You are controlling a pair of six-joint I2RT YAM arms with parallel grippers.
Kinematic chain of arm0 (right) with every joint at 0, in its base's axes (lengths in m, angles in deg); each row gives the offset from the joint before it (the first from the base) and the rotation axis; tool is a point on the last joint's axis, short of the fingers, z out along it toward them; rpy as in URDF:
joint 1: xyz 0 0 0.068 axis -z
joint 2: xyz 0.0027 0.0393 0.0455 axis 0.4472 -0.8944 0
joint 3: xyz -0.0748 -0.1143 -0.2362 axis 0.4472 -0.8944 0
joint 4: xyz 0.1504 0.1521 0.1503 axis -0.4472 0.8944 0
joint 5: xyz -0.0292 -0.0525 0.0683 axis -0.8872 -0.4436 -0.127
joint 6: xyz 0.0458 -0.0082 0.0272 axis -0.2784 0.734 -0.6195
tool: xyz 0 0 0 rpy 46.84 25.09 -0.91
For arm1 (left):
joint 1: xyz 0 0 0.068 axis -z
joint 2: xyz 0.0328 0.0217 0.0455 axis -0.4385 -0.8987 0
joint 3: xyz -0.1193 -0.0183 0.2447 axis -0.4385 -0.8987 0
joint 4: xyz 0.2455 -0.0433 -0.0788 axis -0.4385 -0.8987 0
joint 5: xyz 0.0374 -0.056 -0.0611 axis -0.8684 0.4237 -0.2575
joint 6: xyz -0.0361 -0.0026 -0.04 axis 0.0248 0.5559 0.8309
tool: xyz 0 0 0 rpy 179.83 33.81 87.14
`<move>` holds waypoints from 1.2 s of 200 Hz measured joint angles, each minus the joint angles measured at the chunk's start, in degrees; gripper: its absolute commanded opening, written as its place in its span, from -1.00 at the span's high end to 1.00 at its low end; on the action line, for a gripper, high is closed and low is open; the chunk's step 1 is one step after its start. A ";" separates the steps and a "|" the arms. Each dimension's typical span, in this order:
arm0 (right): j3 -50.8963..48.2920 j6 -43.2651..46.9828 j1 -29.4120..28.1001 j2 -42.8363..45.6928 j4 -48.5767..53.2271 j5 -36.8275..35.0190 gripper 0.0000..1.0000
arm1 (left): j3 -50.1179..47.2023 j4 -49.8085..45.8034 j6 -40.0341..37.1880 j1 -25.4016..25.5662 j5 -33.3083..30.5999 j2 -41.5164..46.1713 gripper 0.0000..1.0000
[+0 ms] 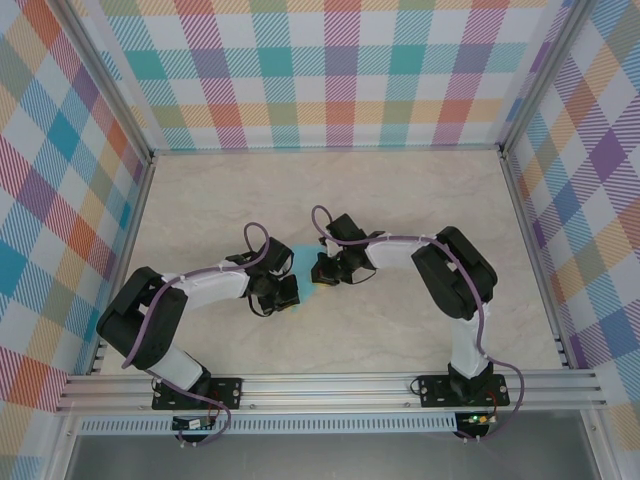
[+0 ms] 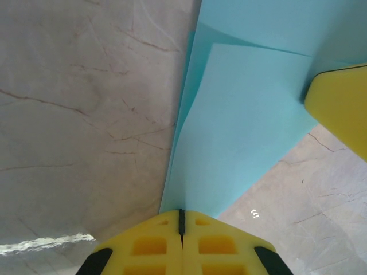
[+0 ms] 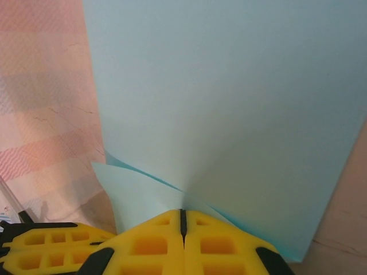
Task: Fold a paper plane with a square sheet of paper (pick it up from the middle)
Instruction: Third fold the triangle at the center of the table.
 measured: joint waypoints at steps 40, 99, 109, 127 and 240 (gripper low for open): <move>-2.34 0.52 -1.75 3.08 -2.80 0.07 0.96 | -0.04 0.09 0.02 0.00 0.02 0.00 1.00; -2.64 -1.03 -5.79 2.91 -4.44 -0.15 0.98 | -0.26 0.33 0.02 0.00 0.02 0.13 1.00; -2.64 -1.22 -5.77 2.60 -4.44 -0.48 0.98 | -0.31 0.37 0.04 0.00 0.02 0.15 1.00; -2.64 -1.40 -5.66 1.53 -4.39 -1.07 0.99 | -0.39 0.46 0.24 0.00 0.04 0.20 1.00; -4.24 -0.20 0.35 0.90 -5.77 1.05 1.00 | -0.66 0.22 1.51 0.00 -0.22 0.33 1.00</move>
